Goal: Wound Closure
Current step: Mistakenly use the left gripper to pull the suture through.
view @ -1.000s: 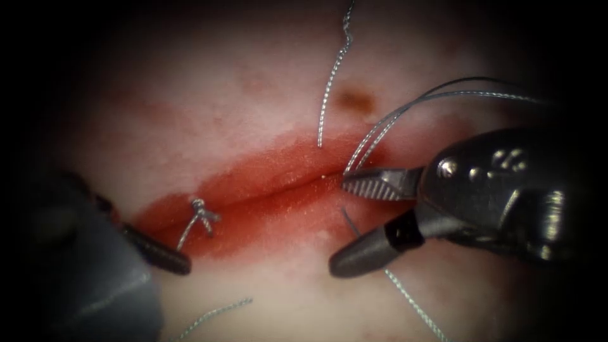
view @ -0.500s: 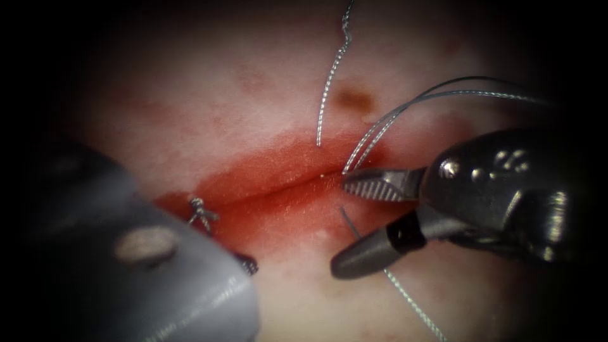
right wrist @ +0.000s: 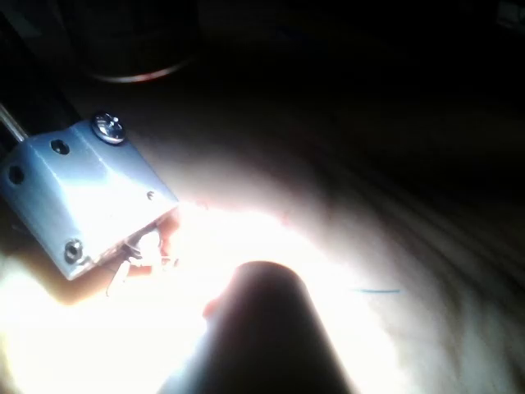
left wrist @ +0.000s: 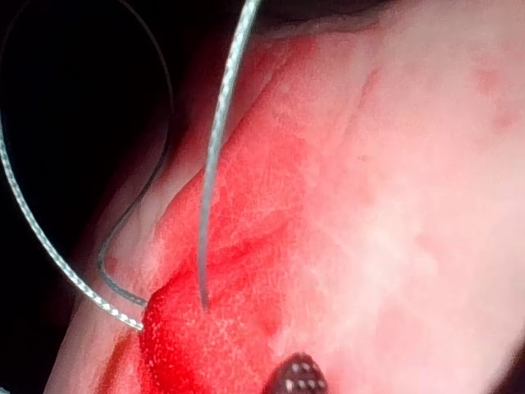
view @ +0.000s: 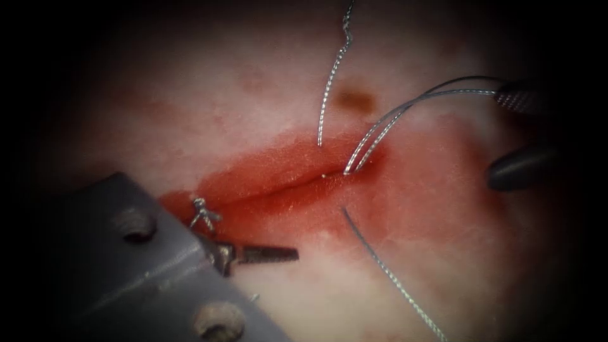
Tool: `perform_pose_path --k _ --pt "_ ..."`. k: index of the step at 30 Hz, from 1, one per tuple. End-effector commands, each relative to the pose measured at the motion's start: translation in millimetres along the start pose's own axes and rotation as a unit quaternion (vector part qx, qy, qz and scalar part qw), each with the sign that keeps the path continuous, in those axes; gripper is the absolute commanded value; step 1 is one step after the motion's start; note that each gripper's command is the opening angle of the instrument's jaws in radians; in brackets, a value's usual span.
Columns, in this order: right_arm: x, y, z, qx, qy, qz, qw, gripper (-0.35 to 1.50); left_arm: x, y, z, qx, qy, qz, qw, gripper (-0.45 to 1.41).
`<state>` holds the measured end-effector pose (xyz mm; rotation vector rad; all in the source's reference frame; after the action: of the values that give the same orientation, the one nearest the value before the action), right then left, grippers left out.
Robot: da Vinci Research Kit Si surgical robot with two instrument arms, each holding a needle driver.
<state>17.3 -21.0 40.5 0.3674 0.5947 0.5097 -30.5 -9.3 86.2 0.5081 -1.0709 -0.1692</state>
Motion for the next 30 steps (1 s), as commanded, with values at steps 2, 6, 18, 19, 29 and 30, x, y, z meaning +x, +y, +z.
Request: perform_pose_path --k 2,6,18,19,29,30 --pt "1.7 0.3 0.3 -0.014 0.000 0.017 1.000 1.26 -1.1 1.4 0.3 -0.009 -0.004 0.054 0.999 0.51" --pt "1.9 -0.5 1.2 -0.011 -0.006 0.030 0.999 1.31 -2.9 2.5 0.3 -0.024 -0.013 0.165 0.986 0.49" --pt "2.2 -1.5 2.6 0.050 -0.011 0.043 0.998 1.21 -7.1 1.4 2.9 -0.024 -0.019 0.298 0.954 0.51" --pt "2.2 -1.5 2.6 0.050 -0.011 0.043 0.998 1.21 -7.1 1.2 3.2 -0.019 -0.020 0.304 0.952 0.51" --pt "2.3 -1.6 2.8 0.050 -0.011 0.045 0.998 1.23 -6.5 1.0 3.7 -0.032 -0.014 0.293 0.955 -0.45" --pt "2.3 -1.6 2.8 0.050 -0.011 0.045 0.998 1.23 -6.5 1.0 3.7 -0.032 -0.014 0.293 0.955 -0.45"
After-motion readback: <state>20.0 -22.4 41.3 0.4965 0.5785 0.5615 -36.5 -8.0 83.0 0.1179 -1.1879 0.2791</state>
